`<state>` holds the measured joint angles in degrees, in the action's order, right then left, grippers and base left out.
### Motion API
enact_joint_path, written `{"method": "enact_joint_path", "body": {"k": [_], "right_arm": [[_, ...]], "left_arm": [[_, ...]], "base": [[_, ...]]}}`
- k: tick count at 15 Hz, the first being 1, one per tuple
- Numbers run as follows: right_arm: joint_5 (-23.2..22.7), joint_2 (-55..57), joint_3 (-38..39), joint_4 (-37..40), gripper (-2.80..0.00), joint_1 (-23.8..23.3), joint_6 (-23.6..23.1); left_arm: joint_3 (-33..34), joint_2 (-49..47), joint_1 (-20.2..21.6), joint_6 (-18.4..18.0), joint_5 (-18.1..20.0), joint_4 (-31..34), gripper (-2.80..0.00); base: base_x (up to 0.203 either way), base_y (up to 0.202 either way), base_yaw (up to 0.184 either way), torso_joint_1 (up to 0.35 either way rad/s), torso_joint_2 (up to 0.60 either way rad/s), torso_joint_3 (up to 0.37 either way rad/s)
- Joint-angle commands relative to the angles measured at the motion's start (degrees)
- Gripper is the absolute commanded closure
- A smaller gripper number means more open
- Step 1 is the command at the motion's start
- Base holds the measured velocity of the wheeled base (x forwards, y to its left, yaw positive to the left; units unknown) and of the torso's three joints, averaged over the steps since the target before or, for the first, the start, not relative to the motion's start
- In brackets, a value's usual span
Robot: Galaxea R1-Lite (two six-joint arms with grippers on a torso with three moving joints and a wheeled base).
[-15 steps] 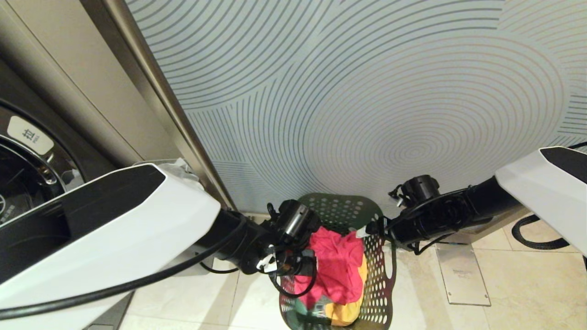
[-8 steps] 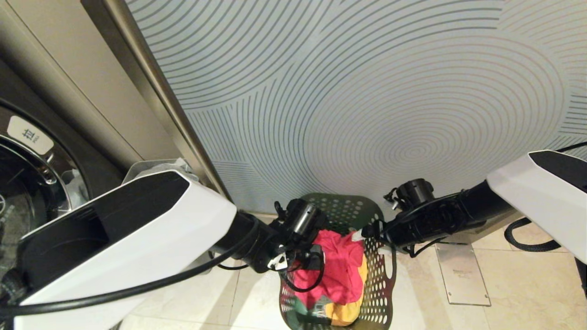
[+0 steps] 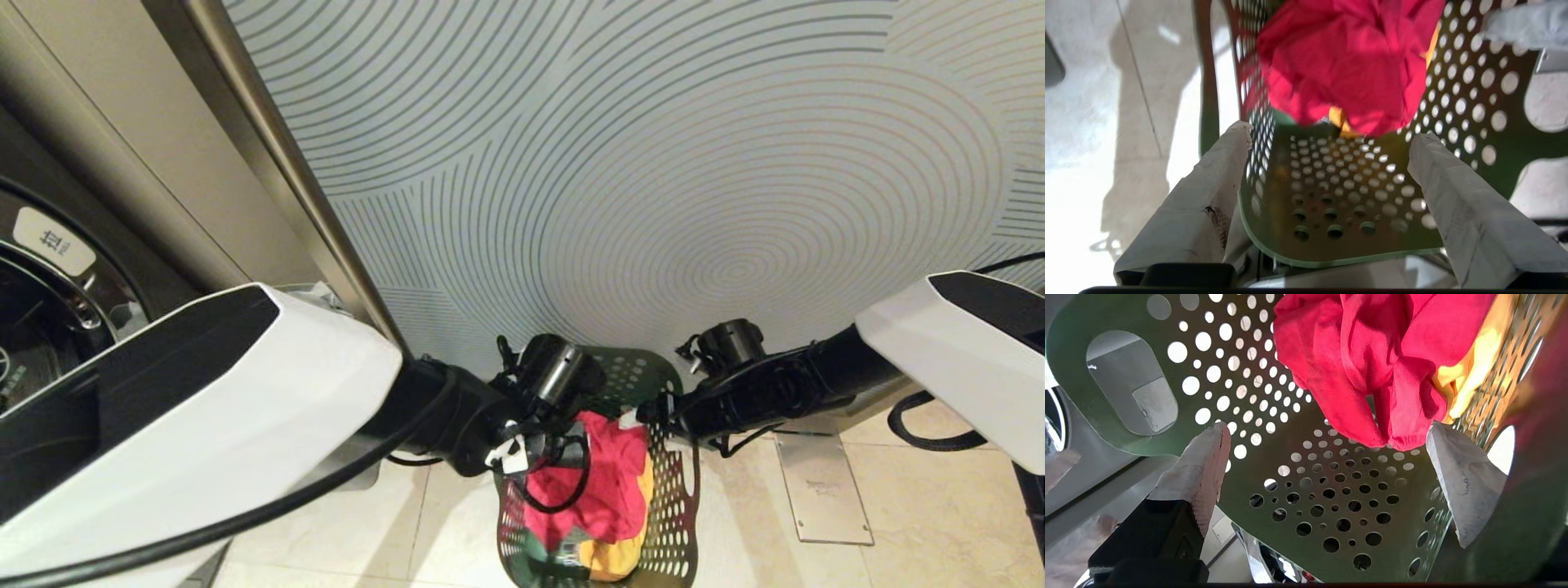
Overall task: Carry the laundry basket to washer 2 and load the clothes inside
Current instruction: Pick up the clothes basket and put it beside the washing machine
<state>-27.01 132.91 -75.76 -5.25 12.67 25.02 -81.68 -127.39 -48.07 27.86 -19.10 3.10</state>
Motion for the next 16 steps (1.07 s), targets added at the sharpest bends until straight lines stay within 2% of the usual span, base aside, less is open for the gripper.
{"method": "enact_joint_path", "body": {"k": [1, 6, 9, 12, 14, 16], "right_arm": [[-0.23, -0.08, 0.00, -0.20, -2.80, 0.08, 0.12], [-0.23, 0.24, 0.09, -3.28, -2.80, 0.30, 0.21], [-0.14, 0.24, 0.09, -3.28, -2.80, 0.34, 0.12], [-0.14, 0.59, 0.09, -3.28, -2.80, 0.56, 0.21], [-0.14, 0.61, 0.00, -3.28, -2.80, 0.87, 0.21], [-0.14, 0.51, 0.00, -3.28, -2.80, 0.87, 0.12]], "left_arm": [[-0.83, -2.20, 0.18, -0.29, -0.28, -1.02, -2.80], [-1.03, -5.26, 2.00, -4.93, -3.39, -6.51, -2.80], [-1.09, -1.36, 1.79, -5.87, -3.90, -5.46, -2.80], [-1.60, 2.68, 1.55, -6.23, -4.22, -1.33, -2.80], [-1.61, 1.26, 2.42, -7.30, -6.16, -1.31, -2.80], [-1.86, -2.34, 3.46, -7.74, -6.32, -1.85, -2.80]], "base": [[0.000, 0.000, 0.000, 0.000, 0.00, 0.000], [0.000, 0.000, 0.000, 0.000, 0.00, 0.000], [0.000, 0.000, 0.000, 0.000, 0.00, 0.000], [0.000, 0.000, 0.000, 0.000, 0.00, 0.000], [0.000, 0.000, 0.000, 0.000, 0.00, 0.000], [0.000, 0.000, 0.000, 0.000, 0.00, 0.000]]}}
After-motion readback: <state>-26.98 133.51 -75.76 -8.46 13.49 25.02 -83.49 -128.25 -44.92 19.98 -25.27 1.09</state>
